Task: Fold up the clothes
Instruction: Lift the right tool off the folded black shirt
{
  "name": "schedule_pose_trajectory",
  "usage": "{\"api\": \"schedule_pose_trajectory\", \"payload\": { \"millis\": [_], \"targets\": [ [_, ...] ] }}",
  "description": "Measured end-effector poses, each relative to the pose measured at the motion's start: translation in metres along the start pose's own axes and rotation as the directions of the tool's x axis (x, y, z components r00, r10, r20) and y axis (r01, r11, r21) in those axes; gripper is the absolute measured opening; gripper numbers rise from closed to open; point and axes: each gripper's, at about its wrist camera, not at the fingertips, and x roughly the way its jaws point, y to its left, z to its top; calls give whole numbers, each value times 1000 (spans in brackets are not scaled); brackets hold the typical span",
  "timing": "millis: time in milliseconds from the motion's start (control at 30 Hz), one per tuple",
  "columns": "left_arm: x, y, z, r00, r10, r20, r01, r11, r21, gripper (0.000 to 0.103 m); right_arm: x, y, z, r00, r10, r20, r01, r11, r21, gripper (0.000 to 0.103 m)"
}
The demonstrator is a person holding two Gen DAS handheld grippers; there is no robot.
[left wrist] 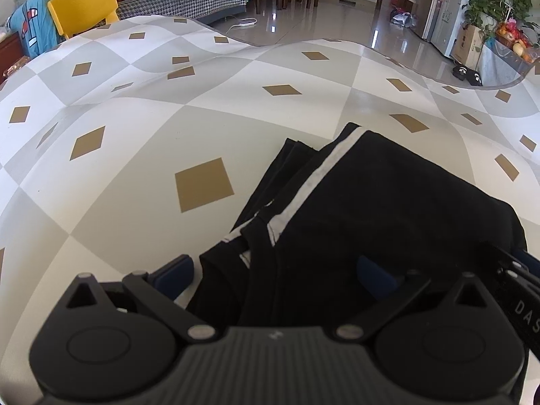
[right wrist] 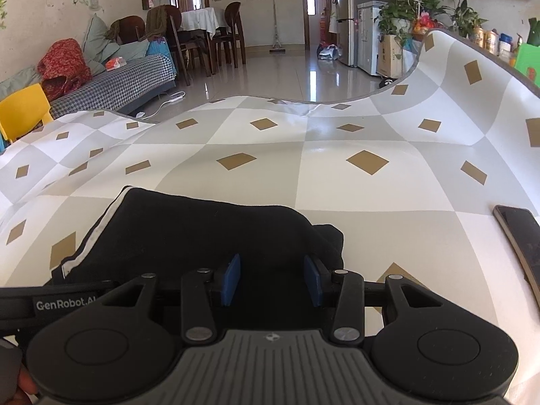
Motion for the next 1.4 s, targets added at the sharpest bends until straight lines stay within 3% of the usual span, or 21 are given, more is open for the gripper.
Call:
{"api": "schedule_pose_trajectory", "payload": {
  "millis": [167, 333, 600, 1000, 1200, 1400],
  "targets": [
    [-7, 2, -1, 1000, -19, -22, 19, 1000, 9, 103, -13, -1, 1, 1000, 10, -16, -9, 999, 42, 44],
    [-23, -1, -6, 1000, 3, 0, -3, 997, 77, 103, -28, 4, -4, 999, -3, -39, 3, 1000, 17, 45],
    [-40, 6, -17, 1000, 19, -20, -17, 992, 123, 103, -49, -3, -9, 989, -54, -136, 62, 996, 56, 45],
    [-73, 20, -41, 999, 21, -24, -17, 983, 184, 103, -104, -12, -43, 983, -58, -175, 78, 991, 112, 45],
    [-87, 22, -56, 1000, 18, -25, -12, 975, 223, 103, -107, -22, -52, 974, -8, -227, 50, 982, 180, 45],
    [-98, 23, -65, 1000, 19, -15, -15, 968, 250, 103, -108, -17, -55, 969, -47, -242, 81, 988, 134, 45]
  ]
}}
